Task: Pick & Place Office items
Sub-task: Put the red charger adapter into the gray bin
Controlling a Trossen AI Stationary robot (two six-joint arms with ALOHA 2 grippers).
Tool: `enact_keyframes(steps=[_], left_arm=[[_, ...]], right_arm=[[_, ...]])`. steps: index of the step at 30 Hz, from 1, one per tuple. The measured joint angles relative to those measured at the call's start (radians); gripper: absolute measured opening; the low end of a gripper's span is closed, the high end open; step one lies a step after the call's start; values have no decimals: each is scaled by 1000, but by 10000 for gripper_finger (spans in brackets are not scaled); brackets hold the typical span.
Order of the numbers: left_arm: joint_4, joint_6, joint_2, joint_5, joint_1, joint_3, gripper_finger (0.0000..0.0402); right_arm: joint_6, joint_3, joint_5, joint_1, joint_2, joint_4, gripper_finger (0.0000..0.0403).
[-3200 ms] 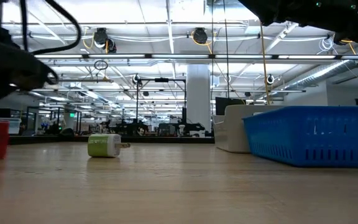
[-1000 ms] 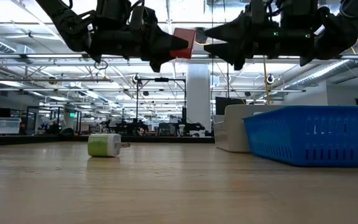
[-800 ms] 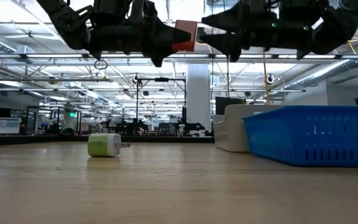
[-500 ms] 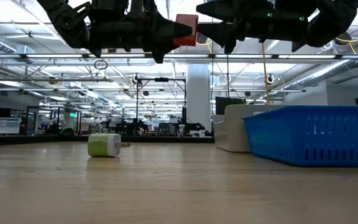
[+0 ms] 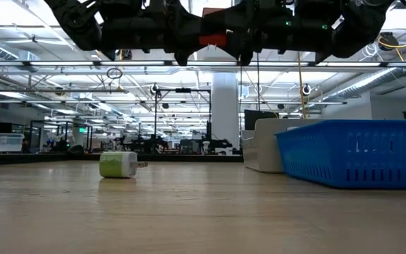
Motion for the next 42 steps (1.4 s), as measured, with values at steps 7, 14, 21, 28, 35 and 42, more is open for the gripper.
enact_keyframes(steps=[7,14,21,28,35,42], left_arm=[[-27,3,0,4,0,0,129],[-28,2,0,4,0,0,120],[-33,0,0,4,0,0,133],[-34,0,0,1,1,0,120],[-39,3,0,-12,0,0,140],[-46,7,0,-28,0,0,122]], right_arm=[[-17,0,-20,9,-2,44,246],[-26,0,-22,9,-1,38,220],[-27,0,-22,9,-1,35,176],[-26,0,-16,8,-1,32,132],[-46,-1,-20,7,-2,16,123],[-48,-1,-17,7,-2,12,115]])
